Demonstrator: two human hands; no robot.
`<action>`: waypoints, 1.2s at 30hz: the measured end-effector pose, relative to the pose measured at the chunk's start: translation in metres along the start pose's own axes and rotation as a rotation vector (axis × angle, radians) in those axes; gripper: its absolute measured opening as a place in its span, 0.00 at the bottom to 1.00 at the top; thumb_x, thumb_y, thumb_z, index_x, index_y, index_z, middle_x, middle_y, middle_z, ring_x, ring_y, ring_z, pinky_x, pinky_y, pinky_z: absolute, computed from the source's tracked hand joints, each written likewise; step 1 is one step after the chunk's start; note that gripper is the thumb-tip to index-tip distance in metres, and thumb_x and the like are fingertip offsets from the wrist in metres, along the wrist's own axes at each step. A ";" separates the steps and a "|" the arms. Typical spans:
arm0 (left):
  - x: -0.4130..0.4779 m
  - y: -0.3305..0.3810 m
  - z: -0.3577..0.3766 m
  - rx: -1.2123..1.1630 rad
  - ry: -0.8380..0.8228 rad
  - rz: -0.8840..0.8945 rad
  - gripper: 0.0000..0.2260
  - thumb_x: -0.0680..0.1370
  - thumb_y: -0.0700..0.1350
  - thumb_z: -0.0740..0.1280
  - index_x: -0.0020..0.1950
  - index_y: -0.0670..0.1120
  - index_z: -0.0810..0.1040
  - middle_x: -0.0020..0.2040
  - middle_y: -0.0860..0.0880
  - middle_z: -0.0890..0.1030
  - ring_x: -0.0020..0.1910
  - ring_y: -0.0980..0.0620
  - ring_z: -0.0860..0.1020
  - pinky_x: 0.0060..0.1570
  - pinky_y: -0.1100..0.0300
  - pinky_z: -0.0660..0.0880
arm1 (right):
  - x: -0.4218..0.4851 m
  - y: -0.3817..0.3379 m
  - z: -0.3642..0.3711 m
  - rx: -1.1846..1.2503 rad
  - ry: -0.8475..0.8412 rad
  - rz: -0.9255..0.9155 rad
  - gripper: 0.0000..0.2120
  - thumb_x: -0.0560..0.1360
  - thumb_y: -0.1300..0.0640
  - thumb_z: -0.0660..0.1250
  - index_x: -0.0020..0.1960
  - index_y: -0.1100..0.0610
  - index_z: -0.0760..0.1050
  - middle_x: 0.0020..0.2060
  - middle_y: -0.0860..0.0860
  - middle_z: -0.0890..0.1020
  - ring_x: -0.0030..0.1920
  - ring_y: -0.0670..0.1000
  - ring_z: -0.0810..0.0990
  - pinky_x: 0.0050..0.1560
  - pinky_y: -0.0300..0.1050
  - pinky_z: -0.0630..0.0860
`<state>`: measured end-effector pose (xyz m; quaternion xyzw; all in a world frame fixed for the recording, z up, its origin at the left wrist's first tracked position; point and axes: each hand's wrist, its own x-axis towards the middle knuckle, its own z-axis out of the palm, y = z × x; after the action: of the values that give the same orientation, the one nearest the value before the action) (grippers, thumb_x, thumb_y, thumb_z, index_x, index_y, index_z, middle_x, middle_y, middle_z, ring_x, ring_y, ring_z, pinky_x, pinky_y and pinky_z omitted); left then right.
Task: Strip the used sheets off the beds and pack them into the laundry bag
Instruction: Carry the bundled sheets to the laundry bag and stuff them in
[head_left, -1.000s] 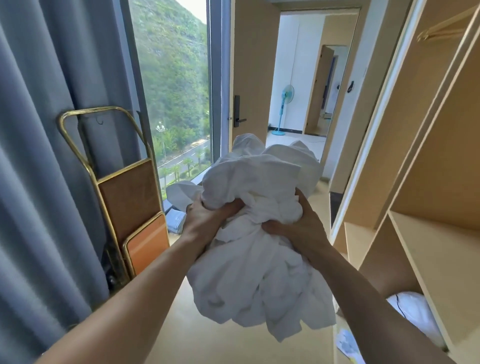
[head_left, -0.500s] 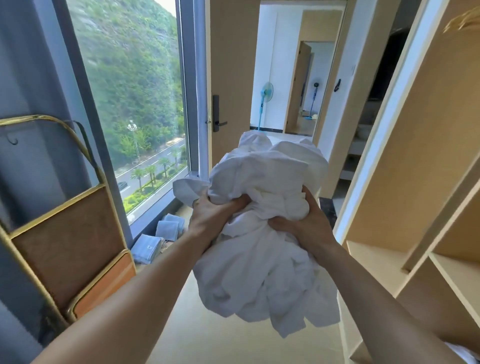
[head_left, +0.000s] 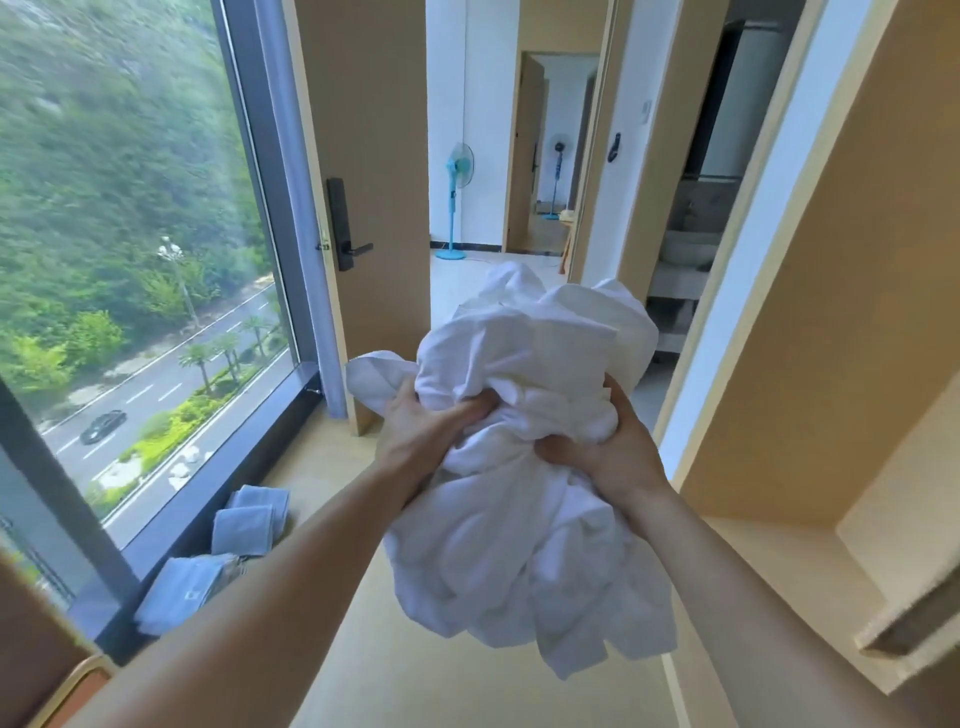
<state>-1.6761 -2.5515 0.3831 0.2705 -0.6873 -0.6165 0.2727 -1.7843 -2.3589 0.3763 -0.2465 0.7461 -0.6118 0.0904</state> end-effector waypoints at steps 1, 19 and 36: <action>0.022 0.000 0.007 -0.001 0.007 0.002 0.29 0.57 0.65 0.81 0.52 0.57 0.80 0.50 0.50 0.85 0.42 0.52 0.83 0.44 0.53 0.81 | 0.026 0.005 0.000 -0.009 -0.004 0.003 0.54 0.51 0.40 0.84 0.73 0.33 0.63 0.58 0.37 0.81 0.57 0.44 0.82 0.58 0.54 0.81; 0.408 -0.012 0.036 0.007 0.034 0.000 0.33 0.54 0.67 0.80 0.55 0.59 0.79 0.50 0.54 0.85 0.47 0.52 0.84 0.52 0.49 0.81 | 0.410 0.051 0.092 -0.113 0.005 -0.012 0.60 0.46 0.30 0.83 0.74 0.32 0.61 0.63 0.41 0.79 0.62 0.48 0.80 0.63 0.56 0.78; 0.724 -0.005 0.137 0.095 -0.095 0.034 0.39 0.48 0.76 0.76 0.55 0.61 0.78 0.54 0.52 0.83 0.47 0.51 0.84 0.53 0.46 0.81 | 0.709 0.096 0.091 -0.048 0.104 0.034 0.61 0.48 0.35 0.84 0.76 0.36 0.61 0.62 0.39 0.79 0.60 0.46 0.80 0.61 0.53 0.79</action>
<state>-2.2834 -2.9683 0.3953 0.2417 -0.7324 -0.5908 0.2370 -2.3805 -2.7646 0.3810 -0.2039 0.7685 -0.6039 0.0561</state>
